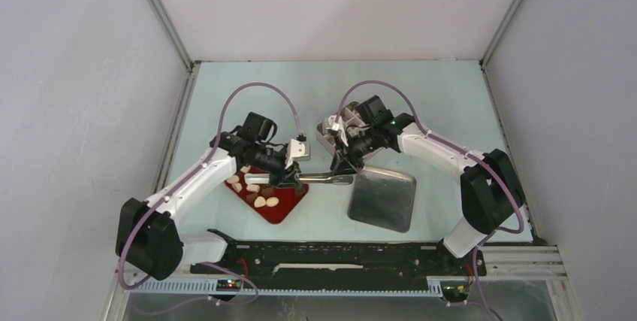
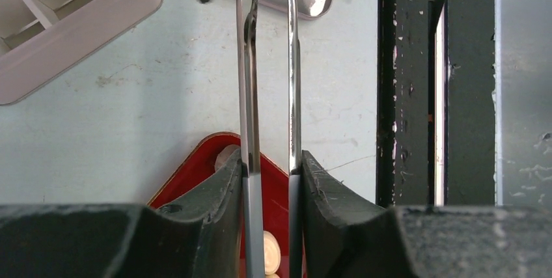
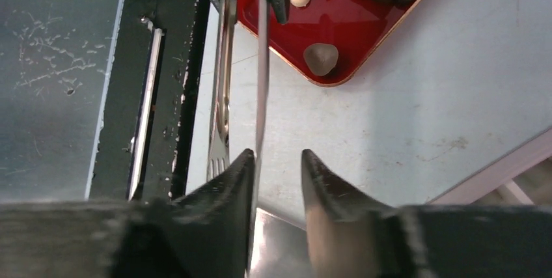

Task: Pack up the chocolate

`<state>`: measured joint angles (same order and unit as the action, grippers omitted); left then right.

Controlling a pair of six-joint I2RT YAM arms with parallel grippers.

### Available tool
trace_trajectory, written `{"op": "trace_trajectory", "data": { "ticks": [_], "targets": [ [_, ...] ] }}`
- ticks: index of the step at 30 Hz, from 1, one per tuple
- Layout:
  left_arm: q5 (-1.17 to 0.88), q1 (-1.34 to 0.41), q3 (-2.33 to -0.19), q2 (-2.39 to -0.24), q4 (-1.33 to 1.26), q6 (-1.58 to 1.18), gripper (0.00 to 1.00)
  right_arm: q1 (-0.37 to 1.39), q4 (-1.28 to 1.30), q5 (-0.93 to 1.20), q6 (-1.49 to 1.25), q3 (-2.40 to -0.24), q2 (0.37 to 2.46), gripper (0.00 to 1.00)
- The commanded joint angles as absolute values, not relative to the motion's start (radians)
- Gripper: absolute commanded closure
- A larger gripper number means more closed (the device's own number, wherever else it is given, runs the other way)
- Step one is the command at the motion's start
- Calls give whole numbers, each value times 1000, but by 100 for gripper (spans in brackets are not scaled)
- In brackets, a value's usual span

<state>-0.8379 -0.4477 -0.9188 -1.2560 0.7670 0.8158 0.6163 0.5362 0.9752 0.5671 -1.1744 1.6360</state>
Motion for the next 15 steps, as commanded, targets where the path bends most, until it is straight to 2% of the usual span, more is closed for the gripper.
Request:
{"op": "trace_trajectory", "data": {
  "ticks": [1, 5, 10, 15],
  "targets": [
    [-803, -454, -968, -1238, 891, 918, 75, 526, 480, 1002, 540, -1188, 1553, 59],
    [-742, -454, -934, -1197, 925, 967, 75, 394, 453, 1038, 495, -1187, 1454, 47],
    [-652, -454, -926, -1173, 934, 944, 77, 321, 525, 1020, 518, -1187, 1400, 46],
    [-464, -454, -946, -1140, 888, 756, 75, 316, 586, 959, 518, -1170, 1364, 43]
  ]
}}
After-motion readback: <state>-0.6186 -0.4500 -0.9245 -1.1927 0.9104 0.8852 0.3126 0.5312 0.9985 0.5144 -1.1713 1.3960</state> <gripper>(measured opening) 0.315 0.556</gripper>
